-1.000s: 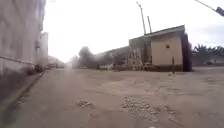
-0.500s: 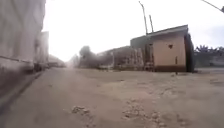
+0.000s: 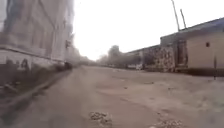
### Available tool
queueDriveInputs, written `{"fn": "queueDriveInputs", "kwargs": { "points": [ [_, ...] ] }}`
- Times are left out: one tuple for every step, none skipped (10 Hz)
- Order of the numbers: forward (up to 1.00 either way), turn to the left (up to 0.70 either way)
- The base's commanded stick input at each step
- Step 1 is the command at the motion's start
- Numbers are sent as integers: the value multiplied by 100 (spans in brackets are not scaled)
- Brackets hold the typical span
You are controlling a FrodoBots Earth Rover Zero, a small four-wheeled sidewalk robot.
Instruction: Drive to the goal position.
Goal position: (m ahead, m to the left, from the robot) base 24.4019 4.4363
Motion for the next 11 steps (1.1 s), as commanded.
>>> {"fn": "queueDriveInputs", "kwargs": {
  "points": [
    [50, 0],
    [50, 0],
    [50, 0],
    [50, 0],
    [50, 0],
    [50, 45],
    [50, 50],
    [50, 5],
    [50, 0],
    [50, 0],
    [50, 0]
  ]
}}
